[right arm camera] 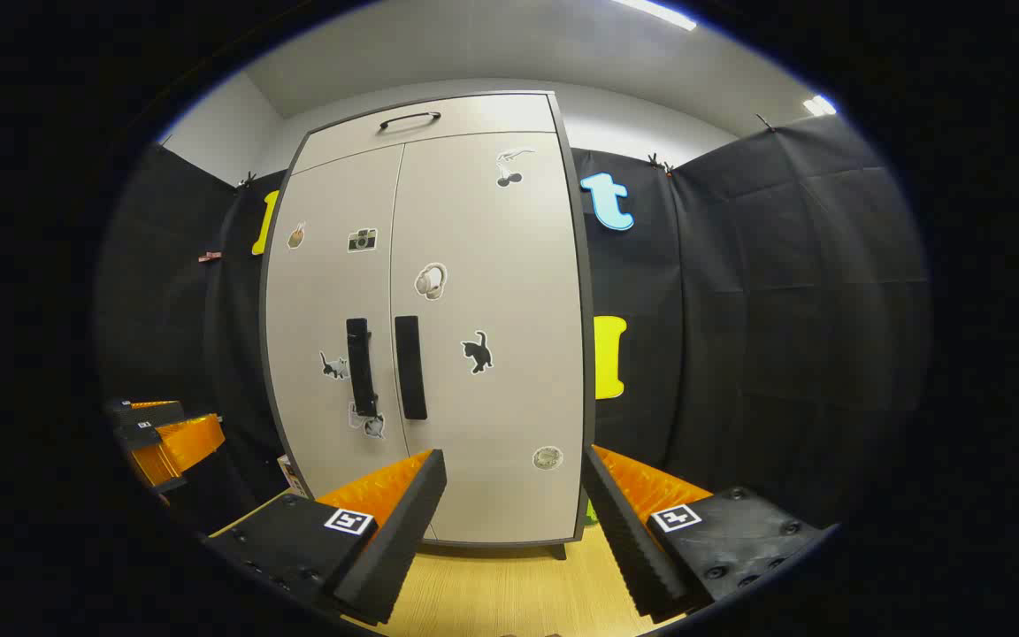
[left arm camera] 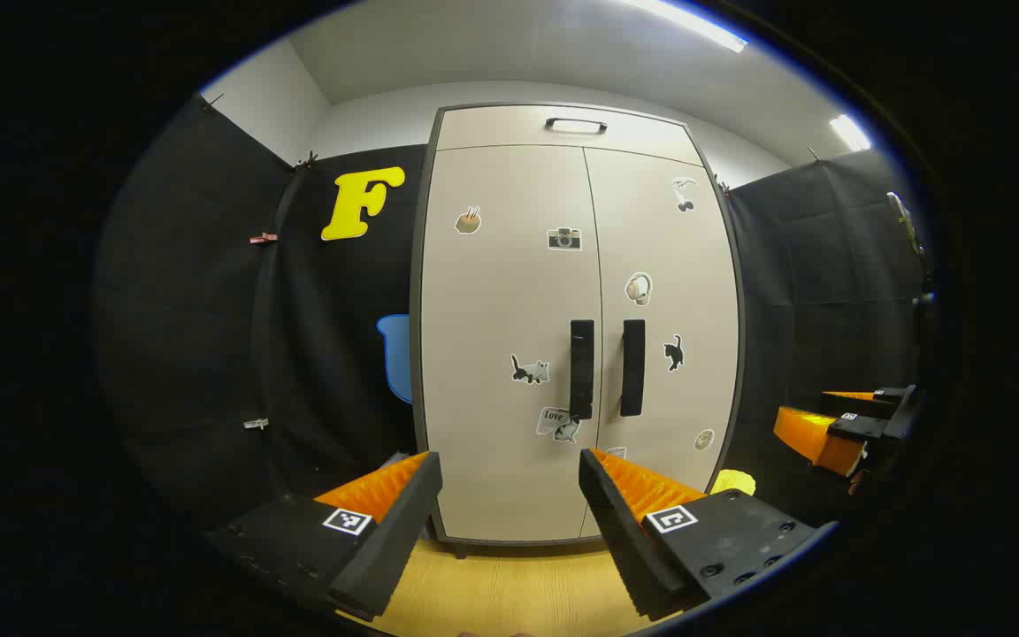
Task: Open the right door of the double-door shoe cabinet with the right hand, and open the left door with the left hand.
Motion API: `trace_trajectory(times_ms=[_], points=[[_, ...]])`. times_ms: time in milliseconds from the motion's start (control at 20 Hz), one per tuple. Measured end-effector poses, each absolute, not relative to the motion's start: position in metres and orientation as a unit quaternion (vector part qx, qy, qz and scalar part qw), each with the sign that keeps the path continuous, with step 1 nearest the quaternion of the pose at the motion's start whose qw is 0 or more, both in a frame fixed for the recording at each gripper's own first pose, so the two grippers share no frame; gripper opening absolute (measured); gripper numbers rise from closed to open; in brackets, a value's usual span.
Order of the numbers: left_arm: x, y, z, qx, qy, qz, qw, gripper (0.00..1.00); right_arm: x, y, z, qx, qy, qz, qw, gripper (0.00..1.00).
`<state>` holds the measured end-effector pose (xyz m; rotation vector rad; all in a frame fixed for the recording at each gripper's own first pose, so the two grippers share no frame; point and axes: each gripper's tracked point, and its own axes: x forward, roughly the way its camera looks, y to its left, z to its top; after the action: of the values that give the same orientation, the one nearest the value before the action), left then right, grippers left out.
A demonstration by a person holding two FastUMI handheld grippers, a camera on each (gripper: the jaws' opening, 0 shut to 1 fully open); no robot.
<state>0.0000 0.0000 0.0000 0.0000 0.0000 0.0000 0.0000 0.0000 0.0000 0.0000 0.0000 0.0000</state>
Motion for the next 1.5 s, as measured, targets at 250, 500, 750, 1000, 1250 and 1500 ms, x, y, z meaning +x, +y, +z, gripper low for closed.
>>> trace_trajectory(times_ms=[250,500,750,1000,1250,1500], points=[[-0.001,0.0,-0.003,-0.004,0.003,-0.002,1.0,0.96,-0.001,0.002,0.003,-0.001,-0.001,0.004,1.0,0.98],[-0.003,0.002,-0.002,-0.002,0.003,0.0,1.0,0.96,-0.003,0.008,0.001,-0.002,0.004,0.008,1.0,0.98],[-0.006,0.007,-0.006,0.0,0.006,0.001,1.0,0.96,-0.001,0.011,0.0,0.005,0.01,0.007,1.0,0.98],[-0.006,0.012,-0.009,0.001,0.011,-0.001,1.0,0.96,0.005,0.018,-0.004,0.005,0.023,0.008,1.0,0.98],[-0.008,0.019,-0.016,-0.003,0.02,-0.001,1.0,0.96,0.022,0.031,-0.003,0.014,0.037,0.011,0.999,0.99],[-0.009,0.036,-0.015,-0.027,0.016,0.012,0.999,0.96,0.051,0.052,0.014,0.005,0.022,0.024,0.999,0.99]])
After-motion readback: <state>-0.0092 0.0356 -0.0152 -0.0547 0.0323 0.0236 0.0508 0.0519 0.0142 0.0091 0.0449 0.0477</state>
